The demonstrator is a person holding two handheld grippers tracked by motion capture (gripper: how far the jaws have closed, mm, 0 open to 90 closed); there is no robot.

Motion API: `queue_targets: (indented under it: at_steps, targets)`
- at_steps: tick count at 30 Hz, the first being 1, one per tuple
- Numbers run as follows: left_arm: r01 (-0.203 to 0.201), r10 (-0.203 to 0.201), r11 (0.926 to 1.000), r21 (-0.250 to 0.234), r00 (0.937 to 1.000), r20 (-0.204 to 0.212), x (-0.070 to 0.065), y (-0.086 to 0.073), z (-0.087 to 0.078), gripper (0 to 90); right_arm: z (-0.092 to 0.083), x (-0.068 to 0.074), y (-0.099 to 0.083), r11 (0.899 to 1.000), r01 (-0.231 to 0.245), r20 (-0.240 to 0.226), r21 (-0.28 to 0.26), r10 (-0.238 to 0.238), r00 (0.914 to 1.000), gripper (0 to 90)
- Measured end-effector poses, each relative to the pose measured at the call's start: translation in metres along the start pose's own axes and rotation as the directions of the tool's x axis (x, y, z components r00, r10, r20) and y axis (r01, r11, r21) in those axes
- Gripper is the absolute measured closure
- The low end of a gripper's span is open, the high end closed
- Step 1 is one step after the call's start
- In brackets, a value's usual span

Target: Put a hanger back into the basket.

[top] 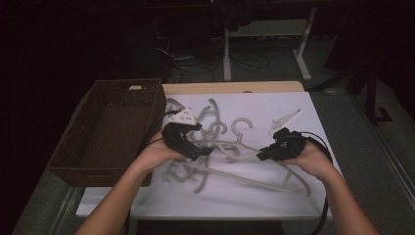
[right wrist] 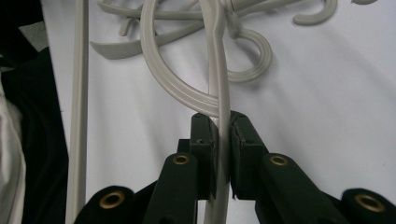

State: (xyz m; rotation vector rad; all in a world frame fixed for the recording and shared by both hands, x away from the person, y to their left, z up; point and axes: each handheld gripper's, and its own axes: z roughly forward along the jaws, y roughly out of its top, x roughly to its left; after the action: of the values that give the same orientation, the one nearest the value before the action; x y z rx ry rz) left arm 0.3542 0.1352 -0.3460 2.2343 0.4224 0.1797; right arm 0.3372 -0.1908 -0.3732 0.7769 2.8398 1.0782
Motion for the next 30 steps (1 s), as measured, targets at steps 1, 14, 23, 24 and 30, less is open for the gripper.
queue_targets:
  at_steps: [1, 14, 23, 24, 30]
  targets:
    - [0.0, 0.0, 1.0, 0.0, 1.0, 0.0, 0.0, 0.0, 0.0, 7.7, 0.0, 0.0, 0.0, 1.0, 0.0, 0.0, 0.0, 0.0, 1.0, 80.5]
    - [-0.121, 0.112, 0.9666, 0.226, 0.9922, 0.055, 0.006, 0.005, 0.018, 35.3, -0.008, 0.001, 0.02, 0.996, 0.078, -0.039, 0.037, -0.076, 0.9963, 80.6]
    - [-0.195, 0.171, 0.9527, 0.233, 0.9779, 0.121, 0.004, 0.005, 0.02, 70.5, -0.004, 0.004, 0.03, 0.993, 0.108, -0.065, 0.045, -0.105, 0.9923, 80.6]
    - [-0.203, 0.177, 0.9522, 0.228, 0.9758, 0.128, 0.004, 0.005, 0.019, 73.2, -0.003, 0.004, 0.03, 0.993, 0.111, -0.07, 0.046, -0.108, 0.9917, 80.7]
    - [-0.219, 0.184, 0.9464, 0.238, 0.9698, 0.161, 0.002, 0.005, 0.018, 81.1, -0.001, 0.003, 0.031, 0.991, 0.129, -0.093, 0.047, -0.124, 0.988, 80.5]
